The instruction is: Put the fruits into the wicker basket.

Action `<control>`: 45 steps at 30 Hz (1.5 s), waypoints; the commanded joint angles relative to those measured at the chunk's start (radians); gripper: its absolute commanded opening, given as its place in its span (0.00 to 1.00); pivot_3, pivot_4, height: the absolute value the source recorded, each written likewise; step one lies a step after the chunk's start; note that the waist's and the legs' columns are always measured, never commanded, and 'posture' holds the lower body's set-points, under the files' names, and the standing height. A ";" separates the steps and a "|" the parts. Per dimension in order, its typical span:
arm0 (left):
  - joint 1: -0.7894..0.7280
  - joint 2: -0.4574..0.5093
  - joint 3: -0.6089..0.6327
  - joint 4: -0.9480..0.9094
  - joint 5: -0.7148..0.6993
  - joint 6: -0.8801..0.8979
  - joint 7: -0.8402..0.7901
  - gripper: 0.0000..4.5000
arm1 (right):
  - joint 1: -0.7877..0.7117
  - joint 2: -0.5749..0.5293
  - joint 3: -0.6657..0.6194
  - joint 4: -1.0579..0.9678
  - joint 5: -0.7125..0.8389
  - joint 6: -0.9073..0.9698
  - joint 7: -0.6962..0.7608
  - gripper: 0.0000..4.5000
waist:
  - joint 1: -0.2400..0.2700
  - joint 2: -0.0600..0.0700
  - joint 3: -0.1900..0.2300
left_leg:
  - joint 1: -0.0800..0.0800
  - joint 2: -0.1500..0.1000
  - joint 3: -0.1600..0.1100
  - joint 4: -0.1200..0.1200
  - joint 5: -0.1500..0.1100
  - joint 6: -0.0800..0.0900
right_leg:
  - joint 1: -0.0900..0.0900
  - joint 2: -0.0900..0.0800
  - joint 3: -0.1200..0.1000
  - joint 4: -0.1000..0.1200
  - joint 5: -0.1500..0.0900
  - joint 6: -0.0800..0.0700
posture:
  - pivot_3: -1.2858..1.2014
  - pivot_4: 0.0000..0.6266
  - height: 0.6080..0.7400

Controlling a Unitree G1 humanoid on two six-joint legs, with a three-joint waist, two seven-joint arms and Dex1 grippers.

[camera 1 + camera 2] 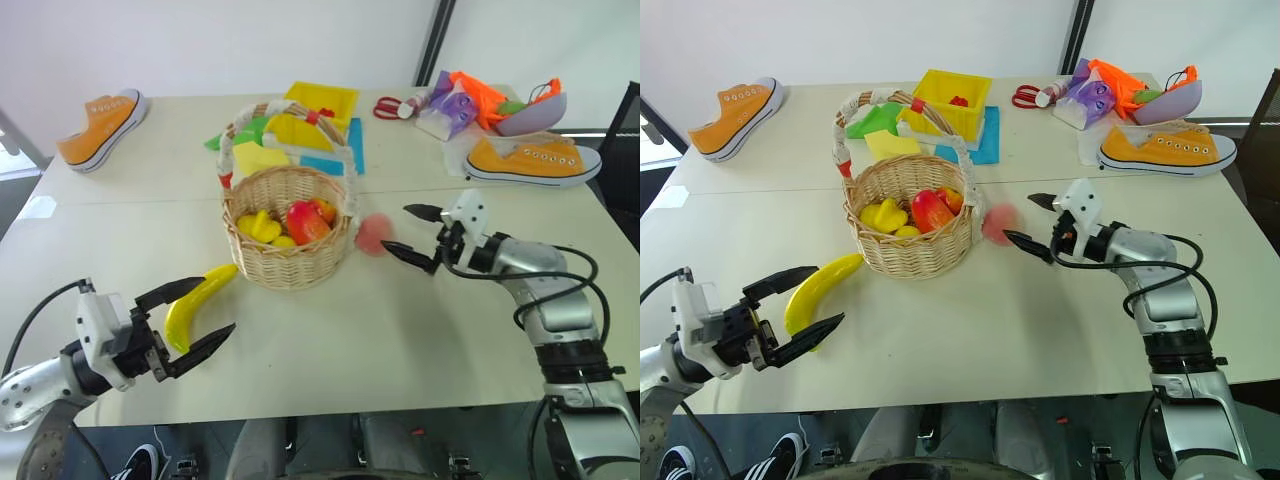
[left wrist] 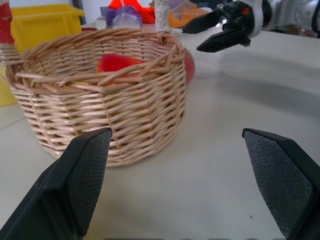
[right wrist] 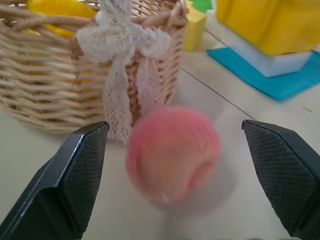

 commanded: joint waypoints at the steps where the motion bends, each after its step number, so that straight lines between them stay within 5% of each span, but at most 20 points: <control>1: -0.002 -0.006 -0.010 -0.035 0.009 -0.026 0.017 1.00 | -0.056 -0.009 0.023 -0.017 -0.042 0.017 -0.014 0.99 | -0.001 0.000 0.000 | 0.000 0.000 0.000 0.000 0.000 0.000 | 0.000 0.000 0.000 0.000 0.000 0.000 | 0.52 0.24 1.00; 23: -0.006 -0.013 -0.069 -0.056 0.014 -0.019 0.079 1.00 | -0.099 0.076 0.075 0.123 -0.097 0.098 -0.032 0.99 | -0.005 0.000 0.000 | 0.000 0.000 0.000 -0.001 0.000 0.000 | 0.001 0.000 0.000 0.000 0.000 0.000 | 0.52 0.24 1.00; 27: -0.035 0.003 -0.074 -0.070 -0.001 0.015 0.107 1.00 | -0.091 0.074 0.064 0.124 -0.099 0.098 -0.031 0.71 | -0.006 0.000 0.000 | 0.001 0.000 0.000 -0.001 0.000 0.000 | 0.001 0.000 -0.001 0.000 0.001 0.003 | 0.52 0.24 1.00; 34: -0.046 0.005 -0.059 -0.094 -0.020 0.050 0.143 1.00 | -0.045 -0.019 -0.018 0.026 -0.031 0.155 0.029 0.71 | 0.003 0.000 0.000 | 0.000 0.000 0.000 -0.001 0.000 0.000 | 0.001 0.000 -0.001 -0.001 0.001 0.003 | 0.52 0.24 1.00; 45: -0.090 0.008 -0.035 -0.030 -0.029 0.044 0.145 1.00 | 0.041 -0.262 -0.195 -0.338 0.376 0.563 0.208 0.71 | -0.007 0.001 0.000 | 0.000 0.000 0.000 -0.002 0.000 0.001 | 0.001 0.000 -0.001 -0.002 0.000 0.000 | 0.52 0.24 1.00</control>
